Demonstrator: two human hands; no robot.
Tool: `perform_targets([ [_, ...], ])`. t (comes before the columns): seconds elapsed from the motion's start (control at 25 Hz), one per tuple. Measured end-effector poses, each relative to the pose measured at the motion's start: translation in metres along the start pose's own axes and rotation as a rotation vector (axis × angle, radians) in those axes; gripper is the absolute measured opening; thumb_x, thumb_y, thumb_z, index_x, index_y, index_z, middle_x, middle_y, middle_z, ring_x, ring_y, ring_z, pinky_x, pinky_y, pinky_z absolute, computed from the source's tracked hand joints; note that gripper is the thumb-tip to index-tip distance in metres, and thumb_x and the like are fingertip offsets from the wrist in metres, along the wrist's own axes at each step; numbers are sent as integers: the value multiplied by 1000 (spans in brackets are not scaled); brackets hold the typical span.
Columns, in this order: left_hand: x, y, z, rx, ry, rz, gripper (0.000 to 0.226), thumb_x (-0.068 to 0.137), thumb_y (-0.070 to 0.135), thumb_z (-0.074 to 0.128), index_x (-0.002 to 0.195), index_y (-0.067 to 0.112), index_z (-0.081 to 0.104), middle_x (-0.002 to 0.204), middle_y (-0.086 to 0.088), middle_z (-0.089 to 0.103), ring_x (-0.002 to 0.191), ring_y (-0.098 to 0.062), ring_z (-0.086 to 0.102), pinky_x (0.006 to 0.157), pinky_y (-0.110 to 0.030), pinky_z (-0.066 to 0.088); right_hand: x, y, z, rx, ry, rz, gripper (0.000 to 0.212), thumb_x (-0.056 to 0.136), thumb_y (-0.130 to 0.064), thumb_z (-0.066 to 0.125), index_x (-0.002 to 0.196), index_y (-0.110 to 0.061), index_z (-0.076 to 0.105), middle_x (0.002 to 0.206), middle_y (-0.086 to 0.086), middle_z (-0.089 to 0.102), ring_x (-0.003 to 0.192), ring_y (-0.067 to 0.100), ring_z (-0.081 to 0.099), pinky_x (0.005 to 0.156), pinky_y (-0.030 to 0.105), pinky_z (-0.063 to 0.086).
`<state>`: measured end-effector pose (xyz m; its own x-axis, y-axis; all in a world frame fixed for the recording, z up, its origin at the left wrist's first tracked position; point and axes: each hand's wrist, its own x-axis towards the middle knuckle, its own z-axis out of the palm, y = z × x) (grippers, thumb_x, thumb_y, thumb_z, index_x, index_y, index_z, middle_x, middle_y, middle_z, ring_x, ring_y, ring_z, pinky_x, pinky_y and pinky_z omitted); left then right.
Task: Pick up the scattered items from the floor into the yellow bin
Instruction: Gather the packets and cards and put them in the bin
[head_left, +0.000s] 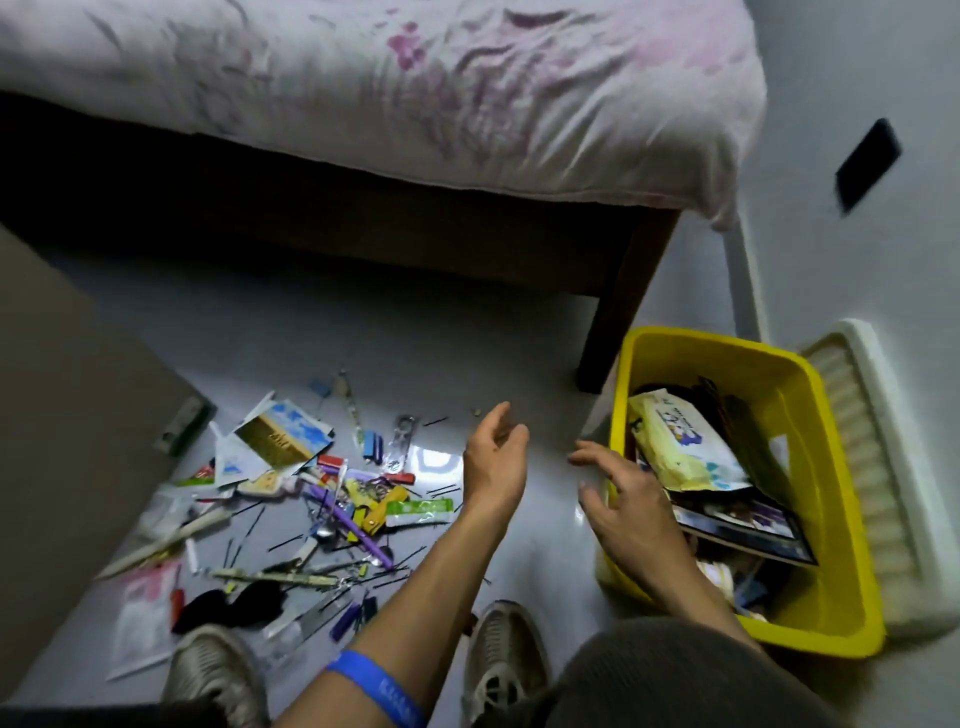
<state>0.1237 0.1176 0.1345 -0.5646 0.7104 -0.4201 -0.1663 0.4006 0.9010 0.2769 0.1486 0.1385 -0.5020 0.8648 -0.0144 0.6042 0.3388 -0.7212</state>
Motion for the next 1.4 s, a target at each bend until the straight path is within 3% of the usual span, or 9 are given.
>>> perform_targets([
  [0.24, 31, -57, -96, -18, 176, -123, 42, 97, 23, 54, 139, 26, 50, 129, 2, 58, 109, -13, 55, 86, -28, 44, 29, -37, 95, -10, -198, -69, 30, 92, -12, 57, 118, -26, 65, 133, -9, 58, 121, 8, 53, 104, 29, 44],
  [0.36, 45, -94, -138, -9, 265, -188, 35, 96, 21, 57, 131, 25, 57, 120, 3, 63, 103, -14, 58, 83, -25, 43, 42, -35, 141, 3, -290, -71, 31, 91, -12, 57, 116, -28, 66, 128, -13, 61, 113, 4, 55, 99, 24, 45],
  [0.52, 57, -138, -178, 96, 399, -317, 24, 90, 15, 55, 109, 27, 64, 94, 4, 67, 77, -15, 64, 65, -26, 50, 54, -22, 198, -30, -425, -39, 32, 90, -14, 58, 115, -31, 64, 125, -13, 63, 106, 9, 58, 88, 23, 46],
  [0.68, 67, -168, -195, 289, 435, -420, 10, 84, 18, 62, 84, 27, 58, 79, 8, 66, 70, -16, 63, 67, -32, 51, 57, -10, 243, -196, -537, -48, 38, 87, -16, 61, 123, -25, 60, 126, -3, 63, 113, 21, 56, 90, 30, 44],
  [0.92, 92, -185, -194, 458, 487, -410, 26, 80, 44, 73, 78, 28, 53, 71, 13, 58, 64, -12, 57, 52, -25, 35, 64, -7, 281, -416, -529, -209, 44, 82, -16, 60, 125, -23, 54, 127, 1, 57, 107, 25, 52, 86, 35, 42],
  [1.04, 103, -185, -195, 363, 472, -498, 22, 79, 30, 76, 77, 21, 56, 70, 7, 64, 53, -6, 57, 45, -22, 32, 72, -8, 287, -634, -580, -228, 50, 84, -18, 56, 133, -23, 46, 131, 2, 49, 109, 27, 47, 88, 38, 39],
  [1.12, 101, -185, -199, 317, 456, -506, 16, 82, 22, 69, 74, 20, 55, 75, 1, 66, 56, -10, 58, 46, -23, 36, 75, -7, 287, -686, -598, -244, 40, 88, -19, 51, 128, -21, 48, 124, 2, 51, 106, 26, 48, 86, 36, 37],
  [1.24, 87, -187, -208, 223, 412, -457, 7, 92, 20, 54, 92, 19, 60, 79, -2, 63, 59, -16, 56, 49, -26, 44, 74, -8, 283, -467, -546, -210, 22, 96, -17, 45, 115, -19, 55, 106, 3, 57, 94, 26, 56, 74, 32, 36],
  [1.4, 70, -187, -218, 229, 361, -422, 17, 98, 25, 47, 104, 20, 62, 76, -2, 62, 54, -12, 53, 42, -23, 40, 82, -20, 295, -157, -419, -93, 24, 97, -18, 47, 118, -19, 58, 110, 2, 62, 88, 22, 59, 68, 27, 38],
])
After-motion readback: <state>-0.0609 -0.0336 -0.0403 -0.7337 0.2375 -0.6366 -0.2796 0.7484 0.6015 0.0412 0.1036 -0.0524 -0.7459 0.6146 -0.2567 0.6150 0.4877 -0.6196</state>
